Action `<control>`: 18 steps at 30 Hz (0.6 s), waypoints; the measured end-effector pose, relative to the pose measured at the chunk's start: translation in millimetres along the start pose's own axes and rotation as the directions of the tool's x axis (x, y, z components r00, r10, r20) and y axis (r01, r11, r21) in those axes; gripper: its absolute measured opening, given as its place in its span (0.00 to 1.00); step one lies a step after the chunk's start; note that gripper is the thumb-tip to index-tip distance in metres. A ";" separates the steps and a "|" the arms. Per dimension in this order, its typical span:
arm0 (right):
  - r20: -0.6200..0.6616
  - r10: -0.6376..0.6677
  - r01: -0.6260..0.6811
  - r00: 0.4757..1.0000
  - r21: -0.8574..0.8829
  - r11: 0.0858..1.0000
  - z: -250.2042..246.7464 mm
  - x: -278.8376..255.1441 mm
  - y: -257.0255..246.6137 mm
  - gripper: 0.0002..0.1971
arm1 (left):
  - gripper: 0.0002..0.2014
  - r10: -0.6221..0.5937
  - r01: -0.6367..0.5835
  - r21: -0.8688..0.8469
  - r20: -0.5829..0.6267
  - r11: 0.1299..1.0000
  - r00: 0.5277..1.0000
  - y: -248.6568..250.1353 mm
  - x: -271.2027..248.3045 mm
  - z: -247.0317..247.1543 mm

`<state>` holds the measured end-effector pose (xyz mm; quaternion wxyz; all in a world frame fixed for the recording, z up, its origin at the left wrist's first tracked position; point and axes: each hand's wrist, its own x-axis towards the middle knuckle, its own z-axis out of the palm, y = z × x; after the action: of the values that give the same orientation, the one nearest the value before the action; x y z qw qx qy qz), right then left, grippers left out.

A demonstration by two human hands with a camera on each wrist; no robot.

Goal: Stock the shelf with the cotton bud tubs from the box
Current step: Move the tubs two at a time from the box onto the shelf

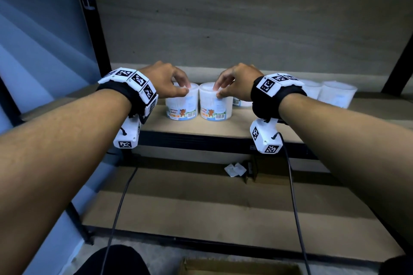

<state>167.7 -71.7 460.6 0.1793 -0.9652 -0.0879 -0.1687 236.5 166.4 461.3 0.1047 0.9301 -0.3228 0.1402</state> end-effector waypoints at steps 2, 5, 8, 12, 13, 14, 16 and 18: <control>0.002 0.004 -0.004 1.000 -0.006 1.000 2.5 6.0 0.9 0.11 | 0.10 -0.011 0.011 0.004 -0.002 1.000 1.000 -3.5 5.2 2.4; 0.000 0.000 0.000 1.000 -0.026 1.000 5.9 16.4 2.3 0.11 | 0.09 -0.017 0.017 0.002 -0.004 1.000 1.000 -9.0 13.9 5.7; -0.002 0.005 -0.005 1.000 -0.035 0.999 8.1 25.0 4.4 0.10 | 0.10 -0.014 0.014 -0.007 0.000 1.000 1.000 -13.1 22.1 8.3; -0.009 0.028 -0.028 1.000 -0.026 0.999 12.6 37.3 7.9 0.09 | 0.09 -0.022 0.022 -0.009 -0.002 1.000 1.000 -19.9 32.5 12.0; -0.010 0.036 -0.036 0.999 -0.018 0.999 13.7 40.8 9.3 0.09 | 0.08 -0.020 0.020 -0.008 -0.006 1.000 1.000 -21.2 35.6 12.7; -0.007 0.039 -0.040 0.999 -0.011 0.999 14.8 44.0 10.2 0.08 | 0.09 -0.017 0.017 -0.008 -0.010 1.000 1.000 -22.7 37.9 13.4; 0.002 0.036 -0.036 0.999 -0.011 0.999 15.9 49.7 12.1 0.08 | 0.10 -0.009 0.009 0.001 -0.006 1.000 1.000 -23.9 42.7 14.2; 0.007 0.025 -0.025 1.000 -0.030 0.999 15.9 54.4 13.6 0.09 | 0.10 -0.008 0.008 0.010 0.003 1.000 1.000 -25.5 47.1 15.0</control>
<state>226.0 -72.3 461.8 0.1665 -0.9695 -0.0738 -0.1639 290.9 154.8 460.0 0.1002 0.9321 -0.3187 0.1398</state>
